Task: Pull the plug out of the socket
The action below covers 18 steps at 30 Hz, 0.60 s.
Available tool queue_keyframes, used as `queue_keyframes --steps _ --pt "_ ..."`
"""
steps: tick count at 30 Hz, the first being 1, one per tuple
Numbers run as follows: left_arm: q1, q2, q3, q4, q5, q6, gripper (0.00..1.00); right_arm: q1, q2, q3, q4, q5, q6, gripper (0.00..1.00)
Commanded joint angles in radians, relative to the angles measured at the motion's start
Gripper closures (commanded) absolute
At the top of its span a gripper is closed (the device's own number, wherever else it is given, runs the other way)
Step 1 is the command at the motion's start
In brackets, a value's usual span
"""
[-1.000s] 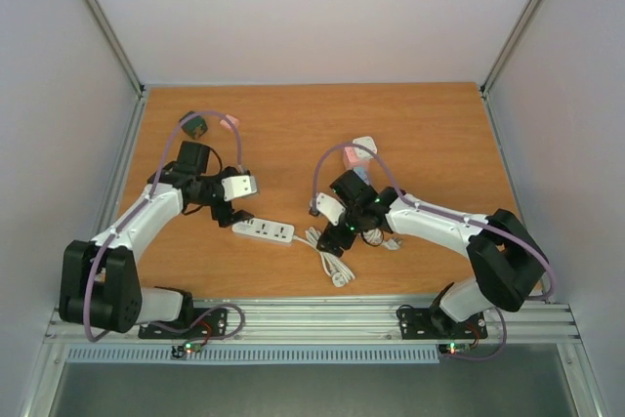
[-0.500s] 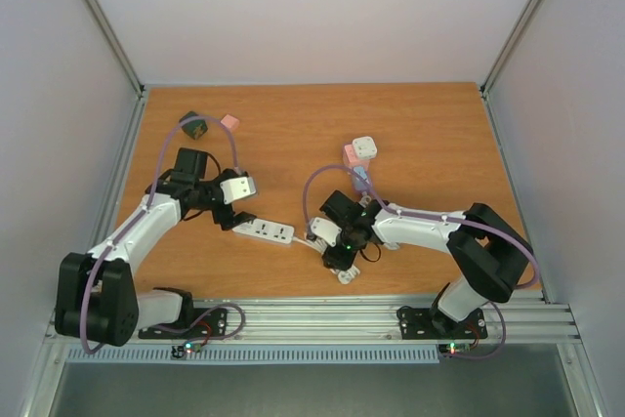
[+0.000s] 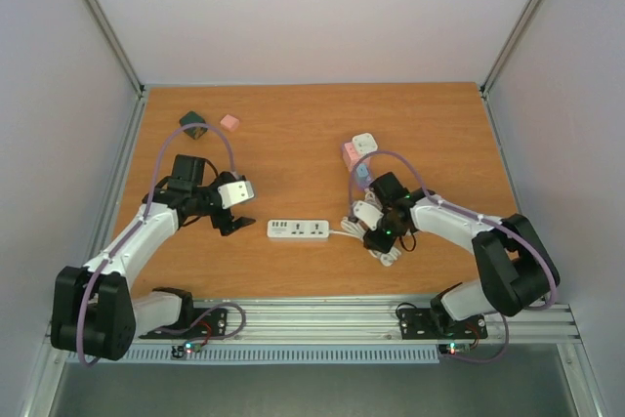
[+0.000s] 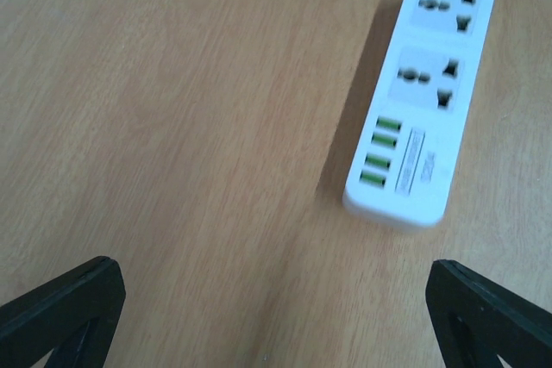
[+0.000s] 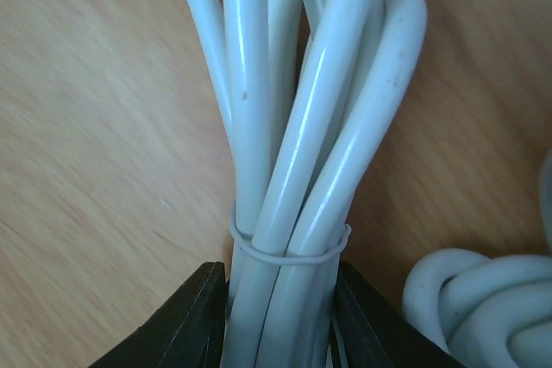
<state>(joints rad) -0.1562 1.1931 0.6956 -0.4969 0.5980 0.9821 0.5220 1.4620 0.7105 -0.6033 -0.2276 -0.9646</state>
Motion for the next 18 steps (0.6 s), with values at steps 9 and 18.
queue_keyframes --steps 9,18 --pt "0.009 -0.010 0.003 0.075 0.021 -0.054 0.01 -0.486 -0.073 -0.095 -0.098 0.152 -0.510 0.66" --pt "0.009 0.022 0.023 0.093 0.040 -0.097 0.00 -0.800 -0.055 -0.039 -0.075 0.190 -0.898 0.62"
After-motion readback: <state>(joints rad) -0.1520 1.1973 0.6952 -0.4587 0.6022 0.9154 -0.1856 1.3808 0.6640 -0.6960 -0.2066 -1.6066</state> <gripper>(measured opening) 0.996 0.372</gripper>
